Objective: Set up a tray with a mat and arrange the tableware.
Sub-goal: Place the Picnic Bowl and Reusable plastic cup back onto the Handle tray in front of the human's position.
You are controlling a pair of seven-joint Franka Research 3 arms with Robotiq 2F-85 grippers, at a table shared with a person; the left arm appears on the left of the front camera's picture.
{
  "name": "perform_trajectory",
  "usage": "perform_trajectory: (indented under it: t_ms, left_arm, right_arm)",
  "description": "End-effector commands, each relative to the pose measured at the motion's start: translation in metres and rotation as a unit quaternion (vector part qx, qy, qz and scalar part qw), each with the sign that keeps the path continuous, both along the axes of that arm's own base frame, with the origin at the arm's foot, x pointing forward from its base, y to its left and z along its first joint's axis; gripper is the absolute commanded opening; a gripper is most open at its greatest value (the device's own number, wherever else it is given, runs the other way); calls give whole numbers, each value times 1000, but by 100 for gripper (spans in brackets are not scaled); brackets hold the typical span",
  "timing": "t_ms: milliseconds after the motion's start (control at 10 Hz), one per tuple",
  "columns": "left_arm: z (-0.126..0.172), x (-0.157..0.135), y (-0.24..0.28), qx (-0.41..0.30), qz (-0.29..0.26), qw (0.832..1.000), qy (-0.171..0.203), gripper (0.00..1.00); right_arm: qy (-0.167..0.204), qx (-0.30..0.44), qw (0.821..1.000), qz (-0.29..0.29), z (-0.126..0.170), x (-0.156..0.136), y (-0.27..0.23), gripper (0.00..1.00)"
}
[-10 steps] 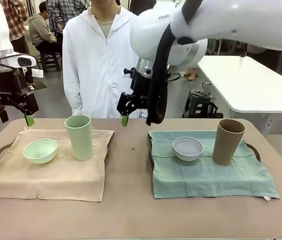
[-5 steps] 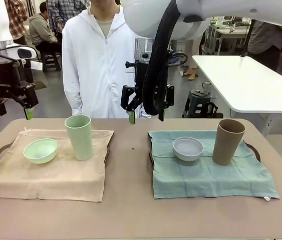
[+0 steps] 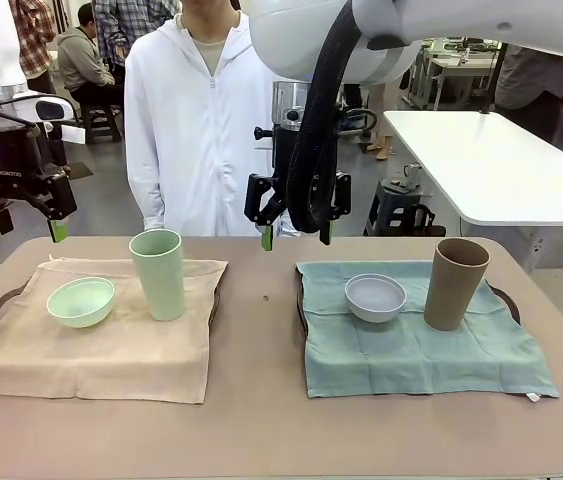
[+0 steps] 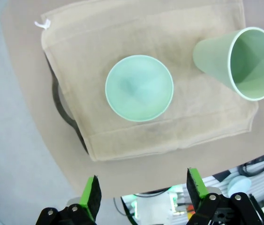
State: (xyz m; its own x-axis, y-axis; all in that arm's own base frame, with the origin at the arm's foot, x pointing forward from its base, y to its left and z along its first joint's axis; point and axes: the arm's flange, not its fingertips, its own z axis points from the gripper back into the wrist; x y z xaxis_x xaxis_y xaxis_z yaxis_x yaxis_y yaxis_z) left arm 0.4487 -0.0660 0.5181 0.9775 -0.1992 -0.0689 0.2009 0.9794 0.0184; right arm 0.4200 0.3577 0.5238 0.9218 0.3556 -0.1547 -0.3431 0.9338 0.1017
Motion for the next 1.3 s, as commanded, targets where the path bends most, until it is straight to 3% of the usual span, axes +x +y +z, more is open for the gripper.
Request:
perform_trajectory:
  t_ms: [0,600,800,1000,1200]
  left_arm:
    - [-2,0,0,-4,-6,1000,-6,95]
    - [0,0,0,0,0,1000,0,96]
    - [12,-11,12,-84,16,996,14,96]
    - [34,-17,46,-151,63,986,-24,96]
    - [50,-13,97,-219,98,971,-5,96]
  right_arm:
    - [1,-3,1000,-7,-4,-3,-2,100]
    - [0,0,1000,0,0,0,0,100]
    - [-54,37,998,-3,1,-9,-82,100]
    - [-73,102,989,-76,7,-22,-174,100]
    - [-86,158,970,-164,15,-50,-264,100]
